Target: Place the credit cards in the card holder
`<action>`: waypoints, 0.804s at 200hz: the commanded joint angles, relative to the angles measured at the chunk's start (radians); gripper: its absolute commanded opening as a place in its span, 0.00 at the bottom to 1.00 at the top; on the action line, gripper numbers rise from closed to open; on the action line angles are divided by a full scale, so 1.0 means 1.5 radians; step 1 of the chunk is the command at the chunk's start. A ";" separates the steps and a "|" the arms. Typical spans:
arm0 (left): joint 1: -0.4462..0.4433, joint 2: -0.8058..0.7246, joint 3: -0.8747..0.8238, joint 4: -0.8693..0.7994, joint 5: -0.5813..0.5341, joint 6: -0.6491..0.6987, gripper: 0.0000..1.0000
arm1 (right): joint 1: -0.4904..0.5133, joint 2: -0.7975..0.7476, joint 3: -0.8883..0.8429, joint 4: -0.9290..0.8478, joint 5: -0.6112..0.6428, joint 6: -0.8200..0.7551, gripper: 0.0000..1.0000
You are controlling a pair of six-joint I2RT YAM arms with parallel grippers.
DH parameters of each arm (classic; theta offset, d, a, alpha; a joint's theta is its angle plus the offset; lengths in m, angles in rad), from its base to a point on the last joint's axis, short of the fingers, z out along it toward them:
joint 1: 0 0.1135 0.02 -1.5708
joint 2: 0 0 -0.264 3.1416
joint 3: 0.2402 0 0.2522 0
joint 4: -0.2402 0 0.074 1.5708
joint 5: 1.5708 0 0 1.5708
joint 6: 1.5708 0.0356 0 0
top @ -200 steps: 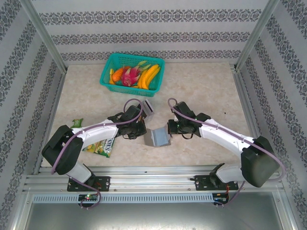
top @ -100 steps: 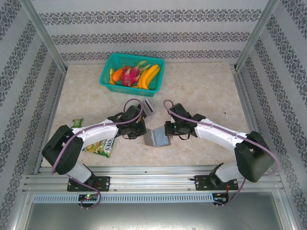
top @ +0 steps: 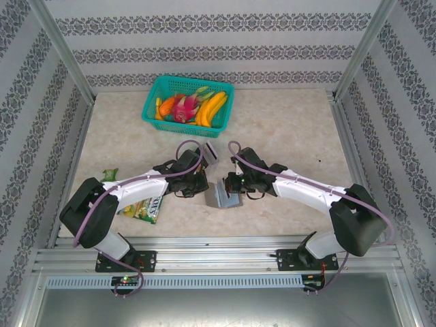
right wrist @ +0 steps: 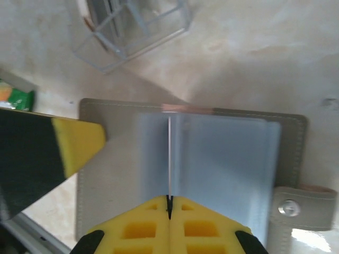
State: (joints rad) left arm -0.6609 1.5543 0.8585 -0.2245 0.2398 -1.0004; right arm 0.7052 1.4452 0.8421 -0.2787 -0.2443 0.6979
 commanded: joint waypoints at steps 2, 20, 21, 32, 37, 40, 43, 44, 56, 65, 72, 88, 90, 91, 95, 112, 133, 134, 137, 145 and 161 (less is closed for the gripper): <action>0.005 0.010 -0.015 0.033 0.001 -0.006 0.00 | 0.007 0.024 0.003 0.049 -0.048 0.029 0.00; 0.007 0.012 -0.018 0.035 0.002 -0.007 0.00 | 0.010 0.045 0.003 0.063 -0.062 0.040 0.00; 0.007 0.012 -0.018 0.035 0.002 -0.008 0.00 | 0.010 0.045 0.003 0.065 -0.062 0.041 0.00; 0.008 0.009 -0.019 0.034 0.000 -0.006 0.01 | 0.014 0.051 -0.004 0.082 -0.067 0.051 0.00; 0.008 0.009 -0.020 0.033 -0.002 -0.006 0.02 | 0.013 0.056 -0.007 0.089 -0.069 0.055 0.00; 0.008 0.008 -0.019 0.031 -0.003 -0.005 0.03 | 0.014 0.057 -0.007 0.091 -0.070 0.056 0.00; 0.008 0.006 -0.020 0.029 -0.004 -0.006 0.04 | 0.013 0.059 -0.008 0.092 -0.068 0.059 0.00; 0.008 0.006 -0.020 0.028 -0.005 -0.006 0.05 | 0.013 0.060 -0.008 0.092 -0.068 0.059 0.00; 0.009 0.002 -0.023 0.020 -0.013 -0.005 0.11 | 0.013 0.068 -0.009 0.090 -0.061 0.063 0.00; 0.009 -0.004 -0.026 0.014 -0.018 -0.006 0.18 | 0.013 0.072 -0.010 0.091 -0.058 0.065 0.00; 0.009 -0.008 -0.030 0.013 -0.021 -0.006 0.20 | 0.014 0.073 -0.012 0.096 -0.058 0.067 0.00; 0.009 -0.020 -0.038 0.004 -0.032 -0.010 0.31 | 0.013 0.077 -0.014 0.099 -0.059 0.069 0.00; 0.009 -0.022 -0.039 0.001 -0.036 -0.011 0.34 | 0.013 0.077 -0.014 0.099 -0.059 0.068 0.00; 0.009 -0.022 -0.039 -0.001 -0.037 -0.012 0.35 | 0.013 0.077 -0.013 0.098 -0.059 0.068 0.00; 0.009 -0.026 -0.043 -0.003 -0.041 -0.012 0.38 | 0.013 0.078 -0.014 0.098 -0.059 0.069 0.00; 0.009 -0.045 -0.059 0.007 -0.048 -0.014 0.50 | 0.012 0.080 -0.012 0.096 -0.054 0.069 0.00; 0.009 -0.057 -0.068 0.028 -0.040 -0.017 0.59 | 0.011 0.080 -0.016 0.096 -0.051 0.070 0.00; 0.009 -0.057 -0.068 0.028 -0.040 -0.017 0.60 | 0.011 0.080 -0.016 0.096 -0.052 0.069 0.00; 0.009 -0.057 -0.067 0.027 -0.040 -0.017 0.60 | 0.011 0.080 -0.016 0.095 -0.051 0.069 0.00; 0.009 -0.056 -0.065 0.029 -0.037 -0.014 0.60 | 0.011 0.081 -0.017 0.095 -0.051 0.071 0.00; 0.008 -0.058 -0.060 0.022 -0.038 -0.017 0.58 | 0.010 0.081 -0.017 0.093 -0.049 0.071 0.00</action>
State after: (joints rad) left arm -0.6590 1.4921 0.7670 -0.1982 0.1978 -1.0222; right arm 0.7116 1.5562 0.8341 -0.1448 -0.3202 0.7902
